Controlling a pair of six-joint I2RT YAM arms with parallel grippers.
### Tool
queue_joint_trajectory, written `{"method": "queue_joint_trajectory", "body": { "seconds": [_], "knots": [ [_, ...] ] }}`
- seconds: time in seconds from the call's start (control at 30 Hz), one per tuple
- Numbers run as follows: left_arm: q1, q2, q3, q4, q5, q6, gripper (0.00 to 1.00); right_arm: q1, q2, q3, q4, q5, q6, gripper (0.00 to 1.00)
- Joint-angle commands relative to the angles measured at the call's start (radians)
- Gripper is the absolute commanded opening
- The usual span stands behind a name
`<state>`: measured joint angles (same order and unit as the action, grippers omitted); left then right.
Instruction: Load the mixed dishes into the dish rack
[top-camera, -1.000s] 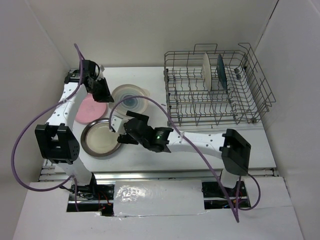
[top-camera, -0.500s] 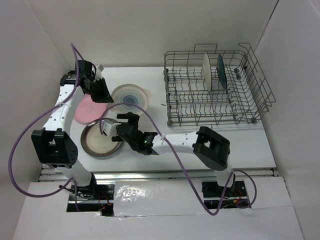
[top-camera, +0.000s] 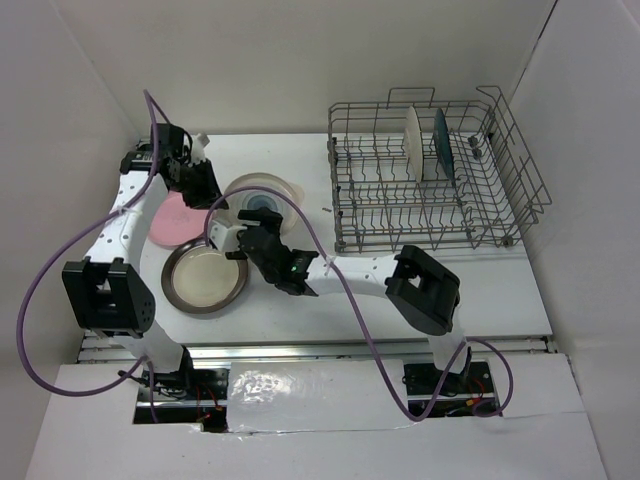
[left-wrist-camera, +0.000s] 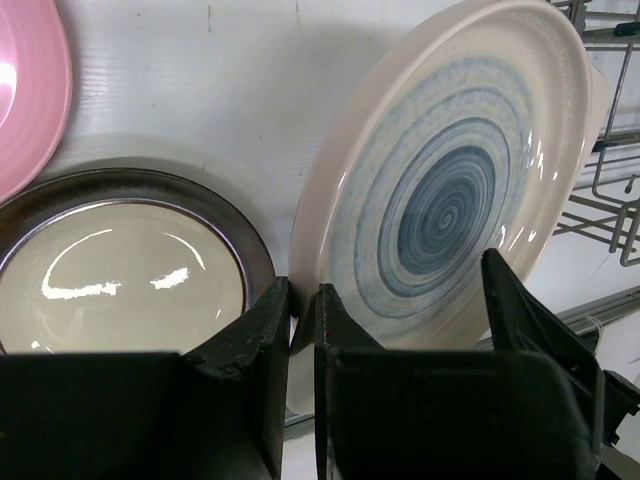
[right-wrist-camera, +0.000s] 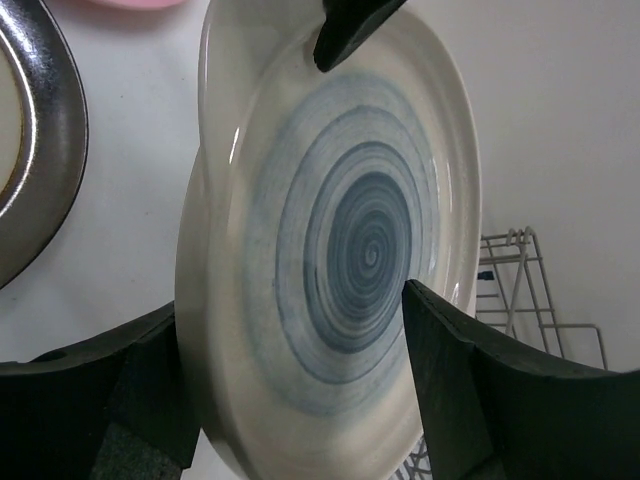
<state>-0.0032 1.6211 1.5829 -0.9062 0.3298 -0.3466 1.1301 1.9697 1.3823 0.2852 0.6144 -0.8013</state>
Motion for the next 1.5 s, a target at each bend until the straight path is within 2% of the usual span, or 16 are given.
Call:
{"method": "queue_joint_trajectory", "body": {
  "seconds": [0.0, 0.3, 0.33, 0.37, 0.43, 0.47, 0.57, 0.67, 1.03, 1.2, 1.23, 1.27, 1.3, 1.4, 1.47],
  "knots": [
    [0.028, -0.079, 0.023, 0.064, 0.112, -0.014, 0.0, -0.007, 0.003, 0.023, 0.071, 0.004, 0.002, 0.76],
    [0.038, -0.079, 0.025, 0.064, 0.118, -0.012, 0.0, -0.015, -0.003, 0.018, 0.068, -0.002, 0.01, 0.59],
    [0.04, -0.082, 0.025, 0.064, 0.12, -0.012, 0.0, -0.015, -0.006, 0.017, 0.069, -0.001, 0.011, 0.55],
    [0.04, -0.081, 0.025, 0.066, 0.121, -0.009, 0.0, -0.015, -0.006, 0.015, 0.071, -0.001, 0.011, 0.44],
    [0.043, -0.081, 0.026, 0.064, 0.123, -0.009, 0.0, -0.016, -0.011, 0.011, 0.075, 0.002, 0.01, 0.32],
    [0.043, -0.082, 0.028, 0.063, 0.124, -0.011, 0.0, -0.016, -0.011, 0.009, 0.075, 0.004, 0.008, 0.21],
    [0.049, -0.084, 0.028, 0.064, 0.127, -0.008, 0.0, -0.016, -0.02, 0.008, 0.08, 0.007, 0.008, 0.08],
    [0.055, -0.087, 0.025, 0.064, 0.129, -0.008, 0.0, -0.016, -0.031, 0.003, 0.086, 0.007, 0.004, 0.01],
    [0.069, -0.057, 0.035, 0.066, 0.186, -0.014, 0.0, -0.016, -0.084, -0.04, 0.111, -0.001, 0.008, 0.0],
    [0.075, -0.05, 0.028, 0.073, 0.232, -0.014, 0.3, -0.016, -0.107, -0.046, 0.098, -0.011, 0.01, 0.0],
    [0.075, -0.052, 0.026, 0.076, 0.238, -0.012, 0.43, -0.013, -0.115, -0.046, 0.092, -0.015, 0.013, 0.0],
    [0.077, -0.052, 0.023, 0.079, 0.244, -0.015, 0.5, -0.013, -0.12, -0.045, 0.088, -0.022, 0.014, 0.0],
    [0.077, -0.055, 0.022, 0.081, 0.247, -0.015, 0.61, -0.013, -0.129, -0.043, 0.082, -0.025, 0.02, 0.0],
    [0.078, -0.058, 0.023, 0.084, 0.255, -0.019, 0.8, -0.012, -0.149, -0.042, 0.06, -0.039, 0.033, 0.0],
    [0.081, -0.061, 0.022, 0.084, 0.267, -0.019, 0.85, -0.01, -0.155, -0.04, 0.054, -0.048, 0.04, 0.0]
  ]
}}
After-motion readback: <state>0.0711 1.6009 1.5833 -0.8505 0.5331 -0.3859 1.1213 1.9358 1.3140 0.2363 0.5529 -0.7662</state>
